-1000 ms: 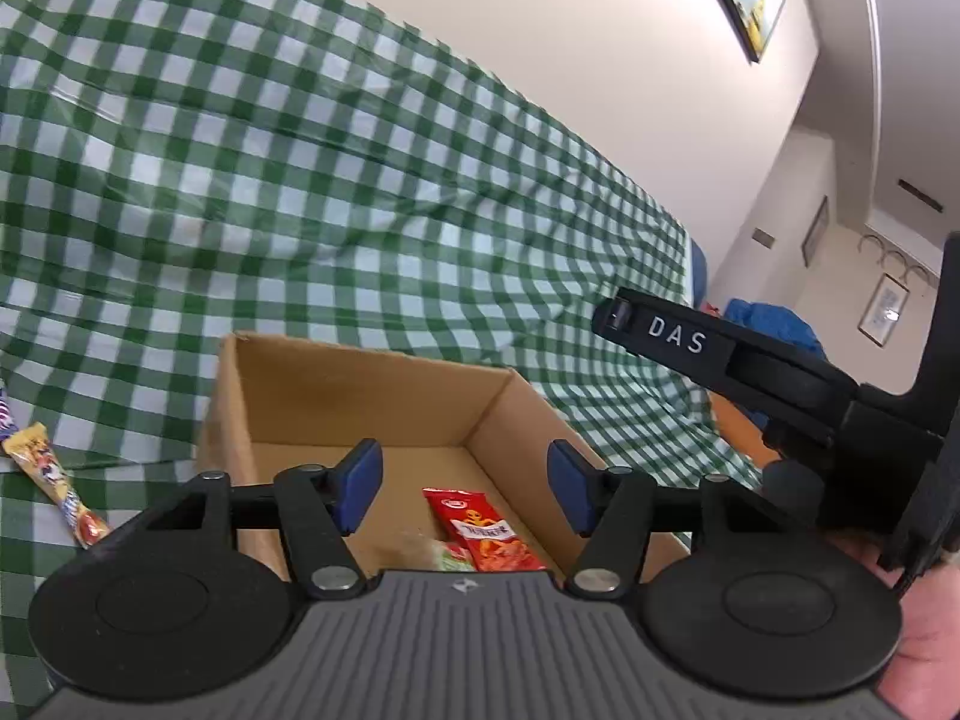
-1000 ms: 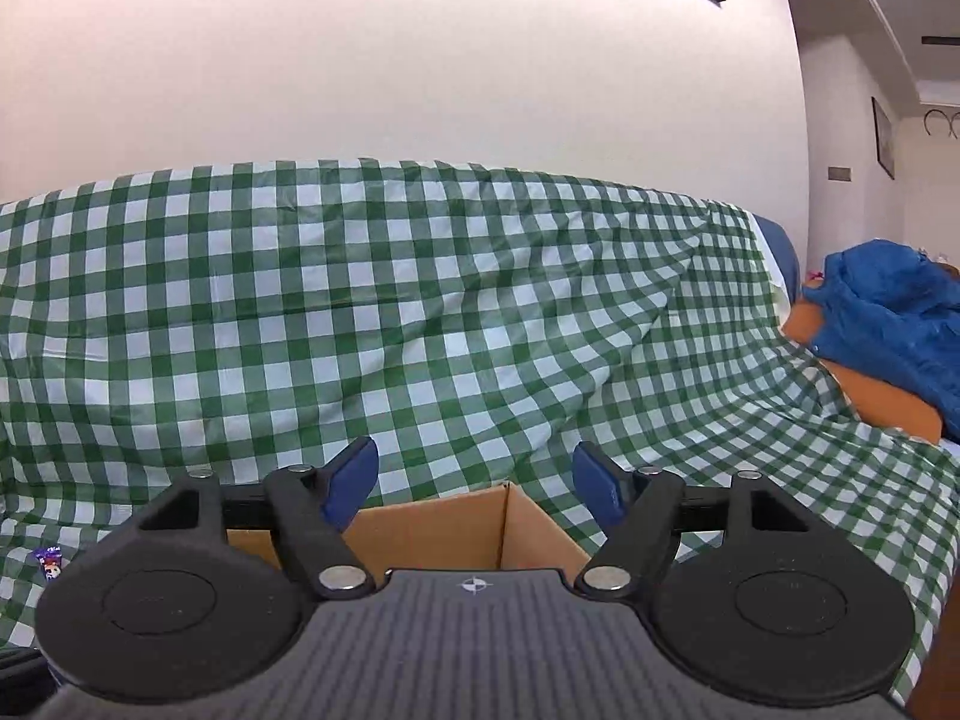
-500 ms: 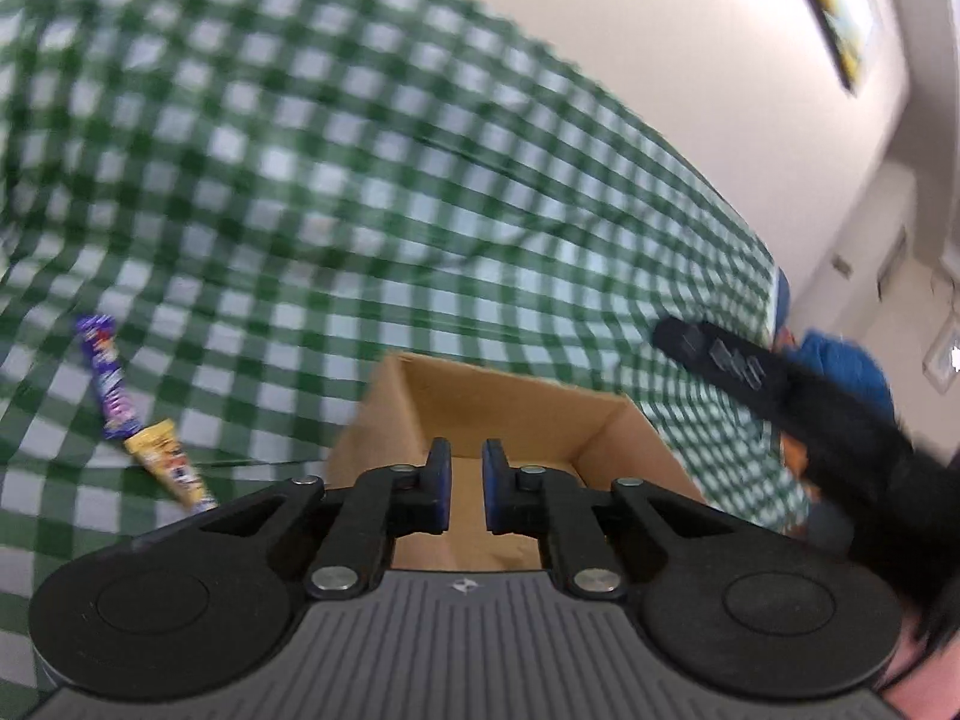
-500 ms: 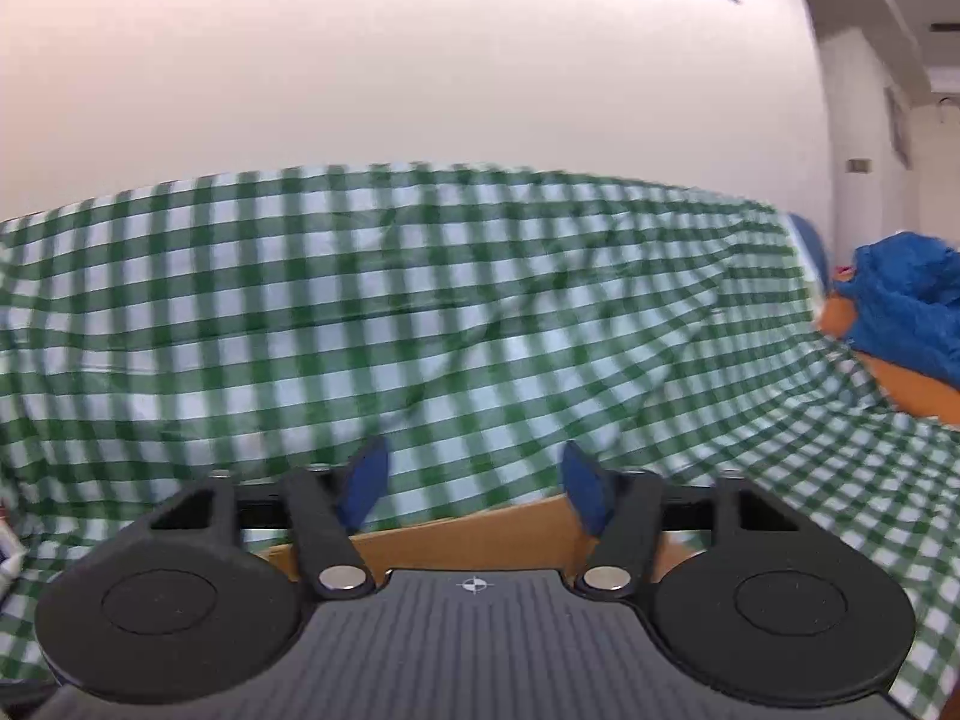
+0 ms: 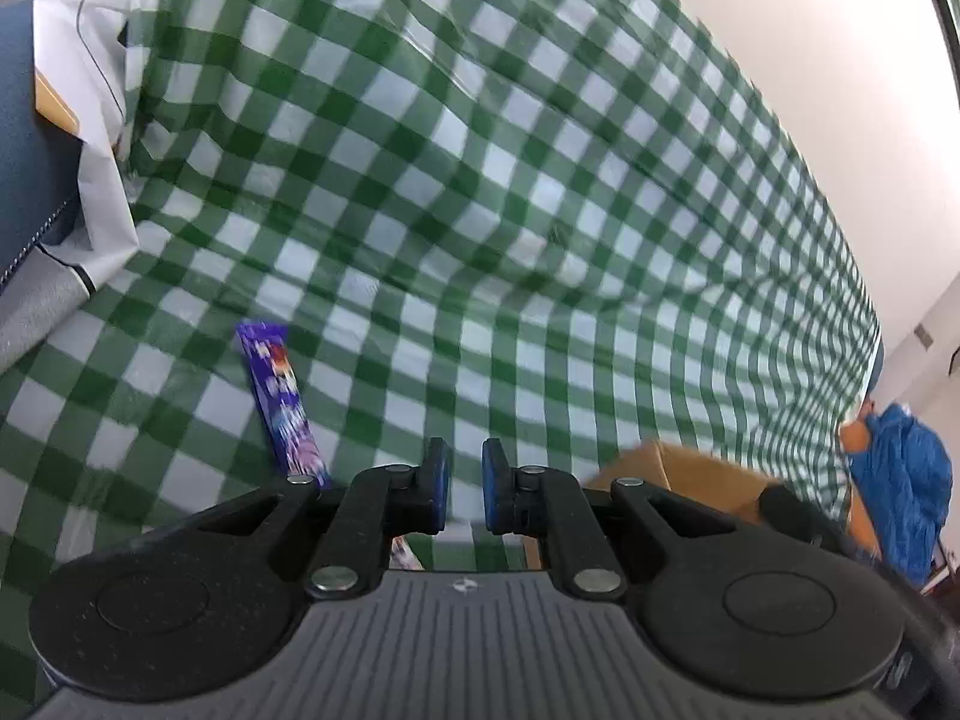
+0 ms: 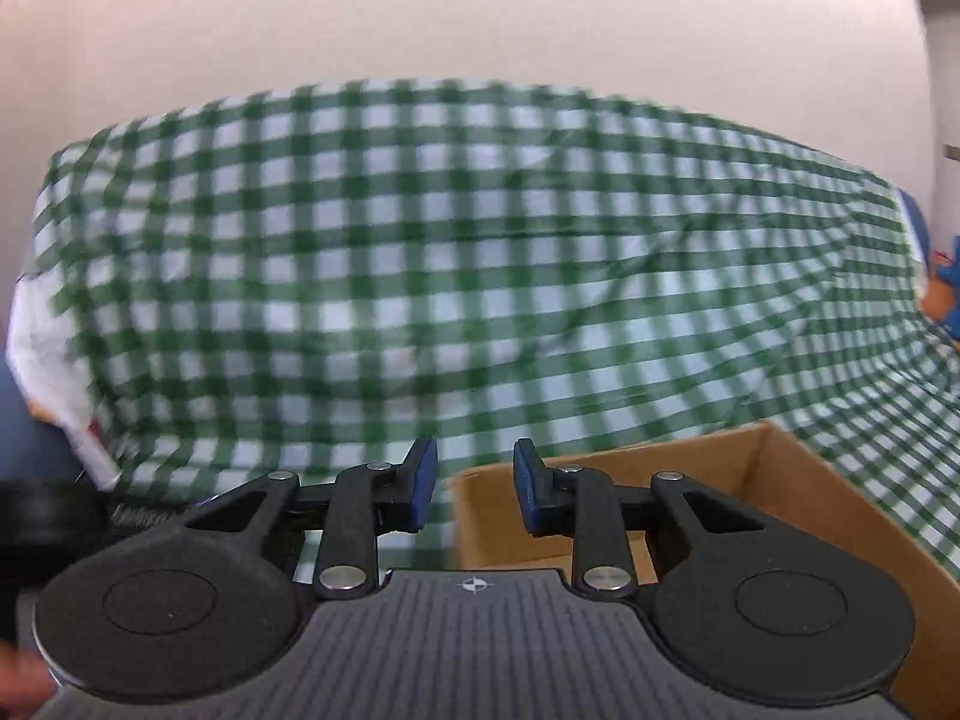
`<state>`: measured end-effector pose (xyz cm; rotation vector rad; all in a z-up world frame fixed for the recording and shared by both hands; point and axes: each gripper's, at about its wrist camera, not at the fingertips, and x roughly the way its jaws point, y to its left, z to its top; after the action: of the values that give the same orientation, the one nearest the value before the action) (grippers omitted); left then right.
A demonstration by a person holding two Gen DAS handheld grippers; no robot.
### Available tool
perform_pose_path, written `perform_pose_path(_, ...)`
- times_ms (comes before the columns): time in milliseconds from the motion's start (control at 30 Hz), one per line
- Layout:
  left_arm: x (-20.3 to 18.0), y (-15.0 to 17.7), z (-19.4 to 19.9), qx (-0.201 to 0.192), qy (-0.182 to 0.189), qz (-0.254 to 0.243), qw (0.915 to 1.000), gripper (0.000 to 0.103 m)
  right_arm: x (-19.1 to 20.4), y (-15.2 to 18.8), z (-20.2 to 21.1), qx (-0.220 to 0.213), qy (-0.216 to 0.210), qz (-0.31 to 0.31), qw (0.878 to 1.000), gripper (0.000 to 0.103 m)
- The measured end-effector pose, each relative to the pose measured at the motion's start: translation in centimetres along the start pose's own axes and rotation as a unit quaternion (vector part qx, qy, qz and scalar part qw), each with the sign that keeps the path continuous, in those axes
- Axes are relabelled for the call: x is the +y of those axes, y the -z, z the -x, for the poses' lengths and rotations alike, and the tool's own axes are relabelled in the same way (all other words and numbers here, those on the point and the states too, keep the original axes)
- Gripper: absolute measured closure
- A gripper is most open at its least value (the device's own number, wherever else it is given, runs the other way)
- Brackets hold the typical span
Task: Organize snacks
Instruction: 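Move both empty tools back to the remaining candies, then grasp the purple candy bar with the left tool while the right tool grasps the yellow candy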
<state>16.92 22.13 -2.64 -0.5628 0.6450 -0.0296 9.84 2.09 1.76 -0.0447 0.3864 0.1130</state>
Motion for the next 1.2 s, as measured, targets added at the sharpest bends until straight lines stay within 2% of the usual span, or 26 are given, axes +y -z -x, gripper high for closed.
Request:
perform_pose_path(300,3.6,-1.0,-2.1,0.002,0.002,0.041,0.9991,0.092,4.9,1.9,-0.3,0.007,-0.031,0.072,0.997,0.073)
perform_pose_path(500,5.5,-1.2,-4.3,0.022,0.007,0.065,0.9976,0.091,6.0,2.7,-2.9,0.044,-0.041,0.084,0.995,0.071)
perform_pose_path(600,5.9,-1.1,-5.5,0.031,0.001,0.06,0.9977,0.087,7.1,3.8,-4.7,0.078,-0.037,0.1,0.991,0.062)
perform_pose_path(767,6.9,-0.9,-7.4,0.038,-0.034,0.051,0.9974,0.081,8.5,5.9,-7.4,0.139,-0.041,0.118,0.982,0.049)
perform_pose_path(1000,7.3,-1.2,-10.1,0.051,-0.086,0.025,0.9947,0.068,9.1,8.2,-10.4,0.186,-0.05,0.118,0.974,0.037)
perform_pose_path(1133,6.9,-1.0,-11.3,0.057,-0.099,0.008,0.9934,0.068,9.0,9.3,-12.2,0.209,-0.043,0.112,0.97,0.036)
perform_pose_path(1200,6.5,-1.1,-11.5,0.057,-0.105,-0.005,0.9928,0.075,8.7,9.7,-12.7,0.225,-0.047,0.103,0.968,0.037)
